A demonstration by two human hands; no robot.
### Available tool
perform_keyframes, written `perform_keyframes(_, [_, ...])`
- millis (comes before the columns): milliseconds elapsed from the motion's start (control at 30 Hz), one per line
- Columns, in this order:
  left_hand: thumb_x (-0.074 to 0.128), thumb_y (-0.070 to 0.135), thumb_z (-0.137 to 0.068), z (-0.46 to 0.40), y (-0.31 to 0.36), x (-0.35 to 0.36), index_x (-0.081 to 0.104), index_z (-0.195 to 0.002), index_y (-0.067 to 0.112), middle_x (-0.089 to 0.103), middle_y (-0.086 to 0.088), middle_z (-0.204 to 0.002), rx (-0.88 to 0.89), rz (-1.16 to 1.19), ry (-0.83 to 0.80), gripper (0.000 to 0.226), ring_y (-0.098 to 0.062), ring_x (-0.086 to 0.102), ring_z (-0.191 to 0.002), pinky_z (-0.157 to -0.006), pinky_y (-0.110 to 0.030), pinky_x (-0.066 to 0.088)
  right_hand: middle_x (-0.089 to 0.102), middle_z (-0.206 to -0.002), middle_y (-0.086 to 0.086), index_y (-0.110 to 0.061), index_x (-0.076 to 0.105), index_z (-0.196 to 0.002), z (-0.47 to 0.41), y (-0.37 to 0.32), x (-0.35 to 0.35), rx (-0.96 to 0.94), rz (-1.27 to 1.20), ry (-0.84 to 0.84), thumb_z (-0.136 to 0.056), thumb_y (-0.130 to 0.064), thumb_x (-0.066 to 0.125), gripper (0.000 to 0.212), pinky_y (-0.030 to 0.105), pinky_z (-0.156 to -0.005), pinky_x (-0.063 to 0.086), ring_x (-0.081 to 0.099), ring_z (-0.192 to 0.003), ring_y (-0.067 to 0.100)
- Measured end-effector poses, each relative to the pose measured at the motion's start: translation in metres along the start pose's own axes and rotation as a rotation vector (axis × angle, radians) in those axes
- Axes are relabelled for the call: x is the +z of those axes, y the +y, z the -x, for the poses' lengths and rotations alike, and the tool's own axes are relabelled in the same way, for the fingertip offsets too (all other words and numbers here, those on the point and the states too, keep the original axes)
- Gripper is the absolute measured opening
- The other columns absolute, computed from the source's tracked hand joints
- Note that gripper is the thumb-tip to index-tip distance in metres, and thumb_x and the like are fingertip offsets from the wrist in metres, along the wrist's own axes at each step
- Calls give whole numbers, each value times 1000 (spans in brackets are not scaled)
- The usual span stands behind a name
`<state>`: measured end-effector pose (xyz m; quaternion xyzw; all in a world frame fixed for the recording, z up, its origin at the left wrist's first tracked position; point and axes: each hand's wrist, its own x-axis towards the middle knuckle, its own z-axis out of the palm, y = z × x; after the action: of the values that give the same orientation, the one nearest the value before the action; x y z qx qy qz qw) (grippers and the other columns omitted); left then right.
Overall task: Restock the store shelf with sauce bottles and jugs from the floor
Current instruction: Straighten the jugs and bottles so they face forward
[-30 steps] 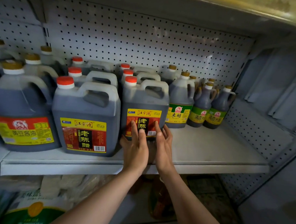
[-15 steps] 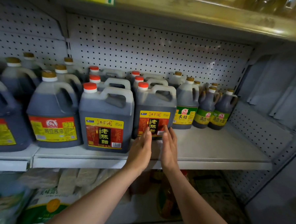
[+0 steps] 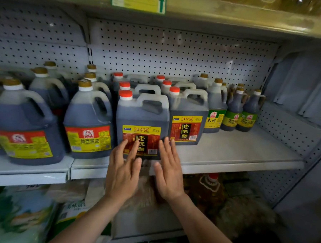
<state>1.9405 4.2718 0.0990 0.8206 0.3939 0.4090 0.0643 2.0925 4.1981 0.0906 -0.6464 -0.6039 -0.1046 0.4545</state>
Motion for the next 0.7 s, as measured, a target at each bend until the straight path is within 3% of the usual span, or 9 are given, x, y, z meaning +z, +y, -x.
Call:
perform_keyframes(133, [22, 48, -105, 1, -12, -6, 43, -150, 17, 30, -15, -157, 125, -25, -46, 59, -35, 33, -141, -116, -50, 30, 19, -169, 1, -11, 29, -159, 8, -12, 15, -8, 7, 5, -106, -37, 30, 59, 51, -125, 22, 10, -157, 19])
perform_keyframes(400, [21, 52, -104, -1, -10, -4, 43, -150, 14, 26, -16, -157, 129, 61, -38, 64, -33, 26, -143, -121, -42, 22, 16, -170, 0, -9, 27, -159, 8, -27, 27, 96, -36, 34, -106, -38, 31, 61, 31, -128, 8, 6, -158, 16])
perform_keyframes(700, [23, 48, -104, -1, -22, 1, 40, -151, 10, 28, -14, -157, 148, 70, -30, 63, -33, 31, -140, -116, -46, 30, 16, -170, 1, -8, 27, -159, 5, -27, 34, 110, -44, 82, -107, -42, 27, 62, 39, -128, 13, 8, -158, 18])
